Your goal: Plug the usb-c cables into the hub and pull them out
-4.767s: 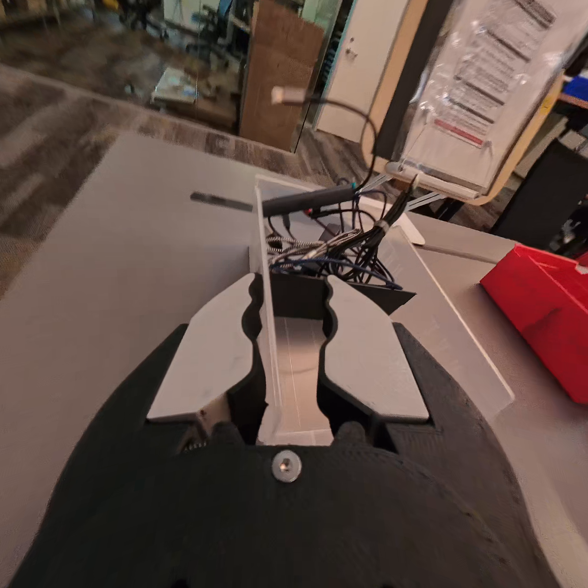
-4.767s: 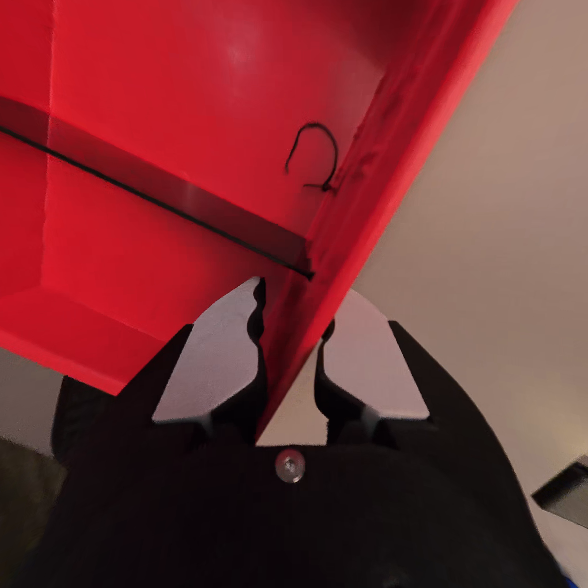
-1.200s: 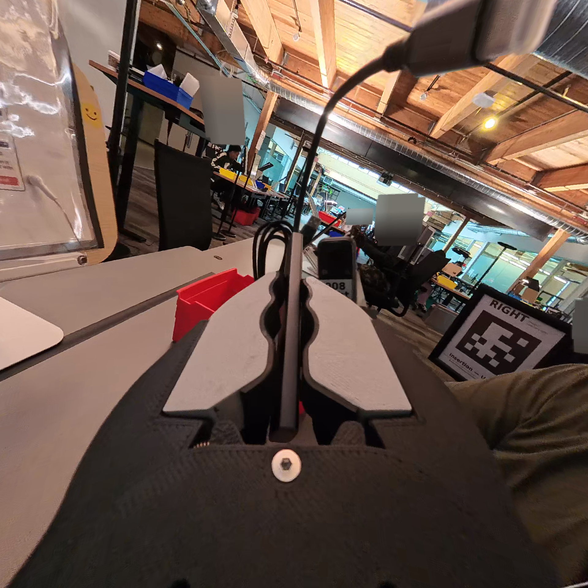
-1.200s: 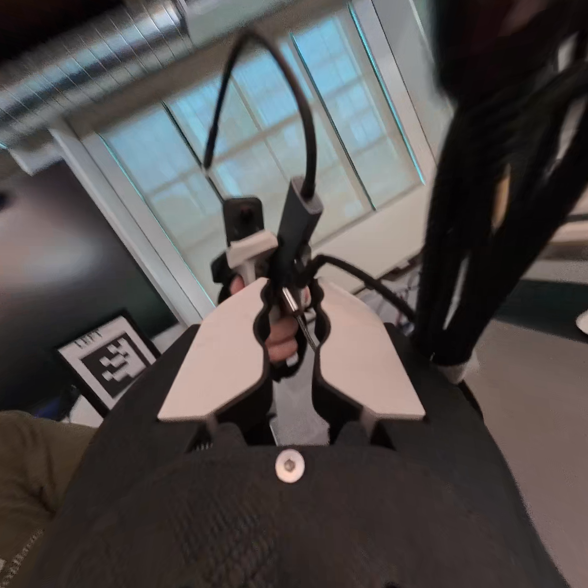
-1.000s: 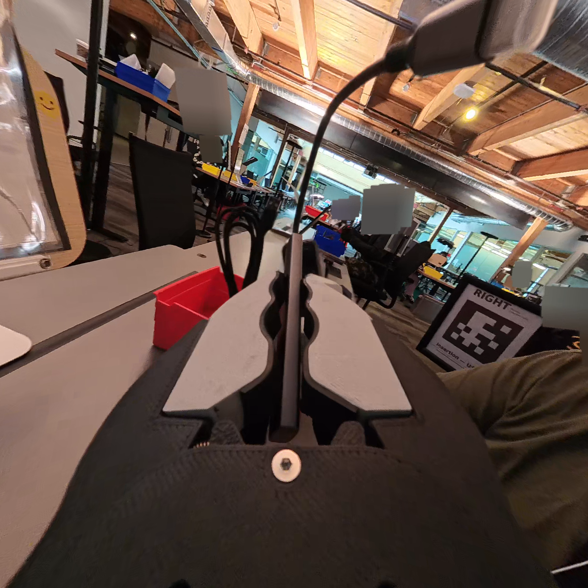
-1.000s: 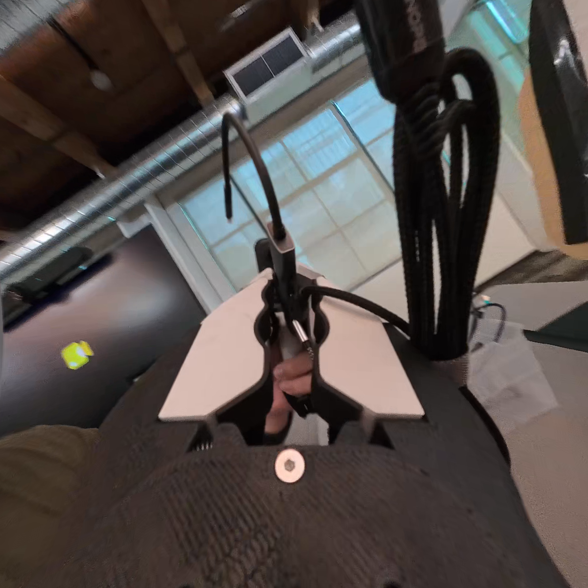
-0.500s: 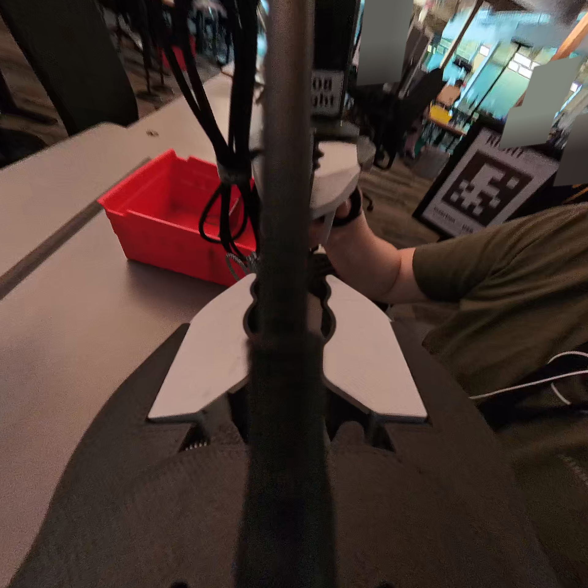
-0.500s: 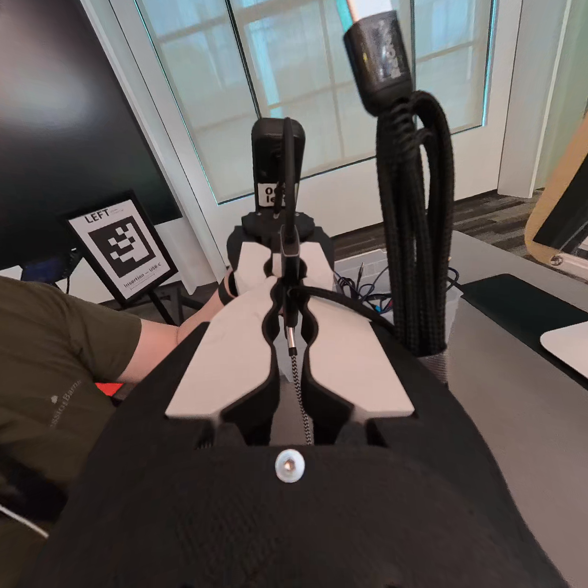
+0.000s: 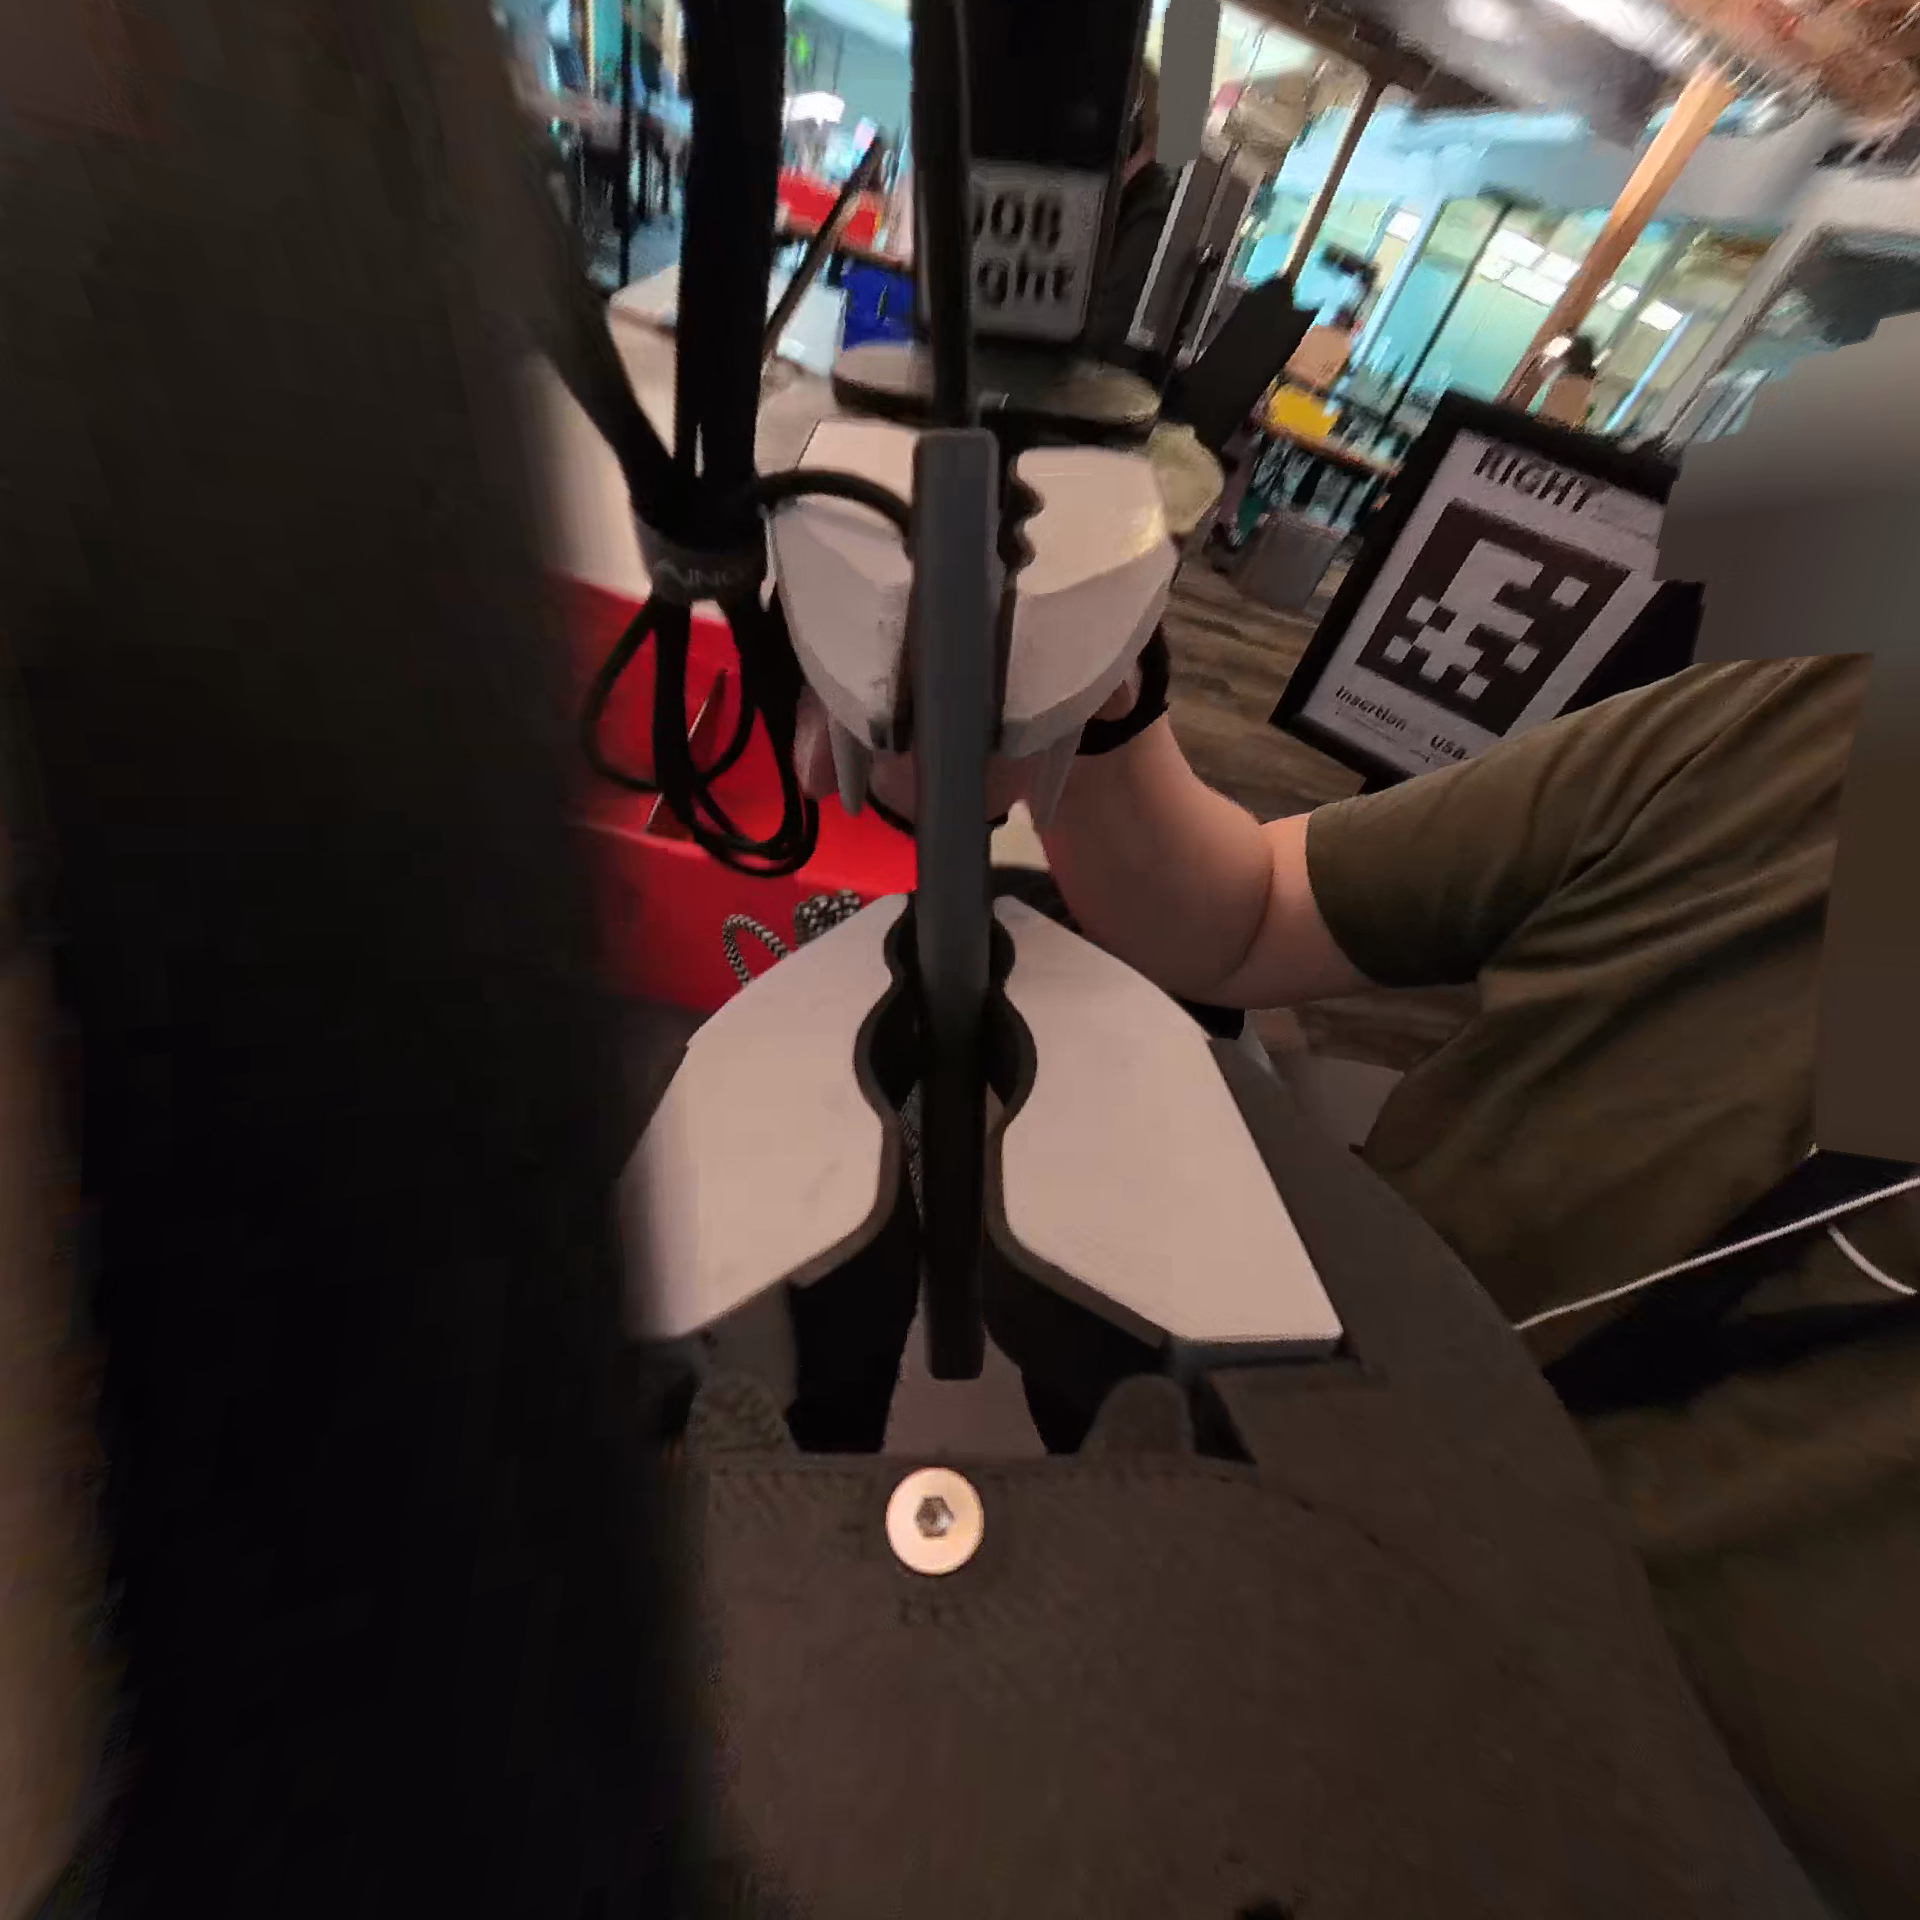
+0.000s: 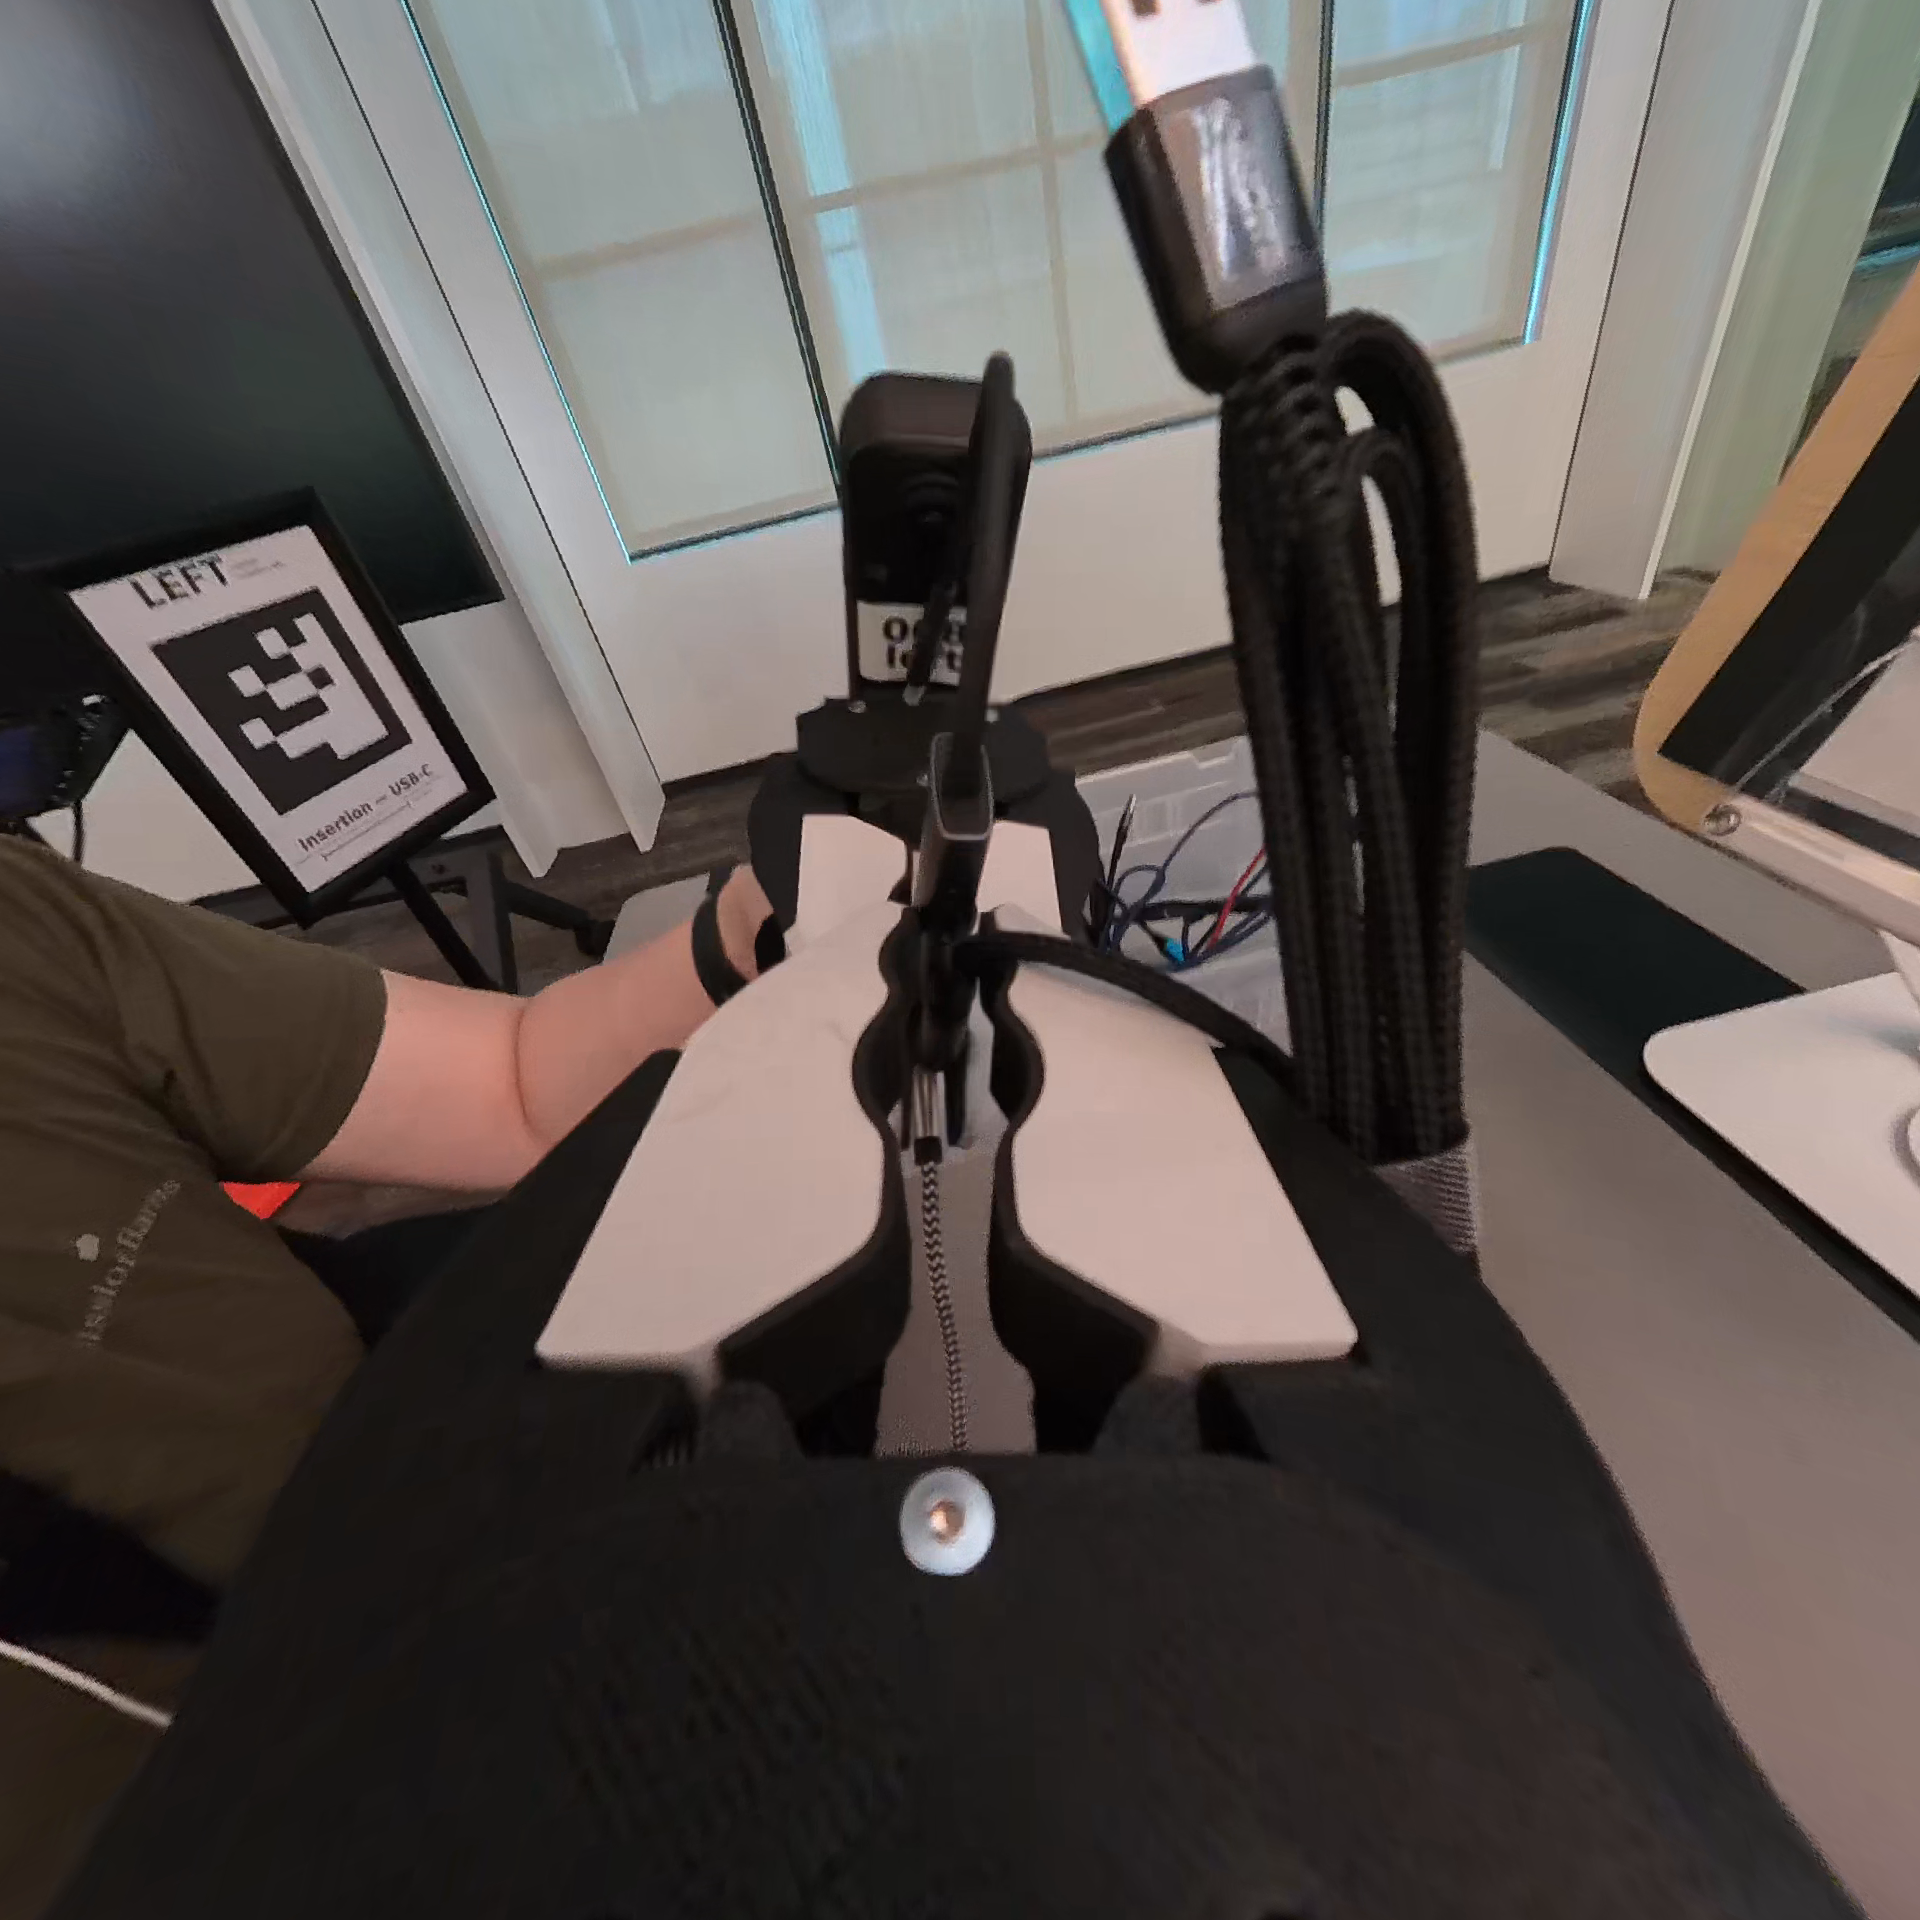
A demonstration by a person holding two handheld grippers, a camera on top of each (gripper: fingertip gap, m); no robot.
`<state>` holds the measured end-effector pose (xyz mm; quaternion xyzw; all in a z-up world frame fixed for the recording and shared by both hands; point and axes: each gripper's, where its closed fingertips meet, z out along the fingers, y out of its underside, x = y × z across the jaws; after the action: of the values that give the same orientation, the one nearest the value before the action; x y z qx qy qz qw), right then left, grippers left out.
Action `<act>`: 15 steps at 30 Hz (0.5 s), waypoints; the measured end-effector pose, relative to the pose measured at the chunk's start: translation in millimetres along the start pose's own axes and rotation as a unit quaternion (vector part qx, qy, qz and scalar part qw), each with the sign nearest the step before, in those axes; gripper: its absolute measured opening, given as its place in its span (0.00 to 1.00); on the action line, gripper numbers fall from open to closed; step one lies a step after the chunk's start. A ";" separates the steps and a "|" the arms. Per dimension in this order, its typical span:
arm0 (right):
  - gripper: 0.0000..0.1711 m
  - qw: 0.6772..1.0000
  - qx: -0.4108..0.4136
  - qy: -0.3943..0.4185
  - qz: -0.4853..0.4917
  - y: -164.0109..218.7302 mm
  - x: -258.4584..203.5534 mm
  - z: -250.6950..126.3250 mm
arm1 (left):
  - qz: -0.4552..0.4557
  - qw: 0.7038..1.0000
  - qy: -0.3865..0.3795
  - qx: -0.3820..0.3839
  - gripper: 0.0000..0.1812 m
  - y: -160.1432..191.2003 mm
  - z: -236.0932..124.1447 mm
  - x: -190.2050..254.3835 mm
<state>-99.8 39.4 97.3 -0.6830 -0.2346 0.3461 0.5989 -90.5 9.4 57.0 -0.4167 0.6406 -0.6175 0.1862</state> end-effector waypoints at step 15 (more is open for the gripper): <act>0.12 0.996 0.006 -0.032 0.086 24.0 21.1 11.0 | -0.094 0.991 0.000 0.094 0.03 -6.2 -3.2 -24.2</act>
<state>-96.7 58.0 69.3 -0.6858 -0.1922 0.4196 0.5628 -76.9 30.6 56.7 -0.4553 0.5378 -0.6899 0.1657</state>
